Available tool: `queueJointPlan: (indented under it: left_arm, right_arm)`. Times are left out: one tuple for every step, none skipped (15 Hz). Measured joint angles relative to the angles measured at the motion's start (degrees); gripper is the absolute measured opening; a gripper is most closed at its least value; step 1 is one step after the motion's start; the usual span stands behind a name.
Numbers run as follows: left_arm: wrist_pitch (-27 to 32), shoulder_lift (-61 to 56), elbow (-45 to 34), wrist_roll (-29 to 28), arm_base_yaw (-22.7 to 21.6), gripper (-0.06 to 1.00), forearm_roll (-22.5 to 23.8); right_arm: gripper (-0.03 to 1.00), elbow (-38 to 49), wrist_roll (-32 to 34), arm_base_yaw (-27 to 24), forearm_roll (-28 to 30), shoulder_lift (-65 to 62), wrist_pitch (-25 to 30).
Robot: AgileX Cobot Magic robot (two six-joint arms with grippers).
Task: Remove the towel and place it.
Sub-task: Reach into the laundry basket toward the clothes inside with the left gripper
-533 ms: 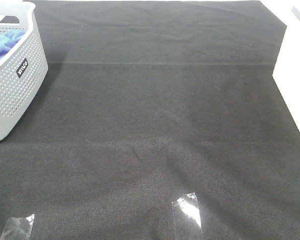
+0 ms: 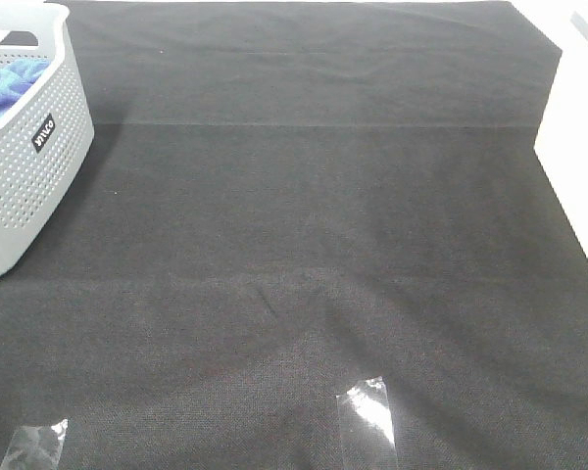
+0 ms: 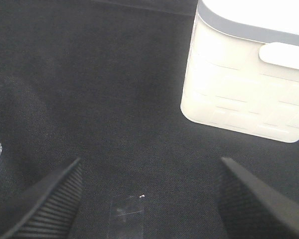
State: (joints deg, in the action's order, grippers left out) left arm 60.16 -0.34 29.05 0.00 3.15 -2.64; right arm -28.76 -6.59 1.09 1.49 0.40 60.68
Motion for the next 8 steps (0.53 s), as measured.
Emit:
queueJointPlan:
  left_arm:
    - [0.0,0.0,0.0,0.0,0.0,0.99,0.0]
    - [0.0,0.0,0.0,0.0,0.0,0.99,0.0]
    - [0.0,0.0,0.0,0.0,0.0,0.99,0.0]
    - [0.0,0.0,0.0,0.0,0.0,0.99,0.0]
    - [0.0,0.0,0.0,0.0,0.0,0.99,0.0]
    - [0.0,0.0,0.0,0.0,0.0,0.99,0.0]
    - [0.0,0.0,0.0,0.0,0.0,0.99,0.0]
    - [0.0,0.0,0.0,0.0,0.0,0.99,0.0]
  right_arm:
    - [0.7,0.0,0.0,0.0,0.0,0.0,0.0]
    - [0.7,0.0,0.0,0.0,0.0,0.0,0.0]
    - [0.7,0.0,0.0,0.0,0.0,0.0,0.0]
    - [0.7,0.0,0.0,0.0,0.0,0.0,0.0]
    - [0.7,0.0,0.0,0.0,0.0,0.0,0.0]
    - [0.7,0.0,0.0,0.0,0.0,0.0,0.0]
    - [0.7,0.0,0.0,0.0,0.0,0.0,0.0]
    - [0.7,0.0,0.0,0.0,0.0,0.0,0.0]
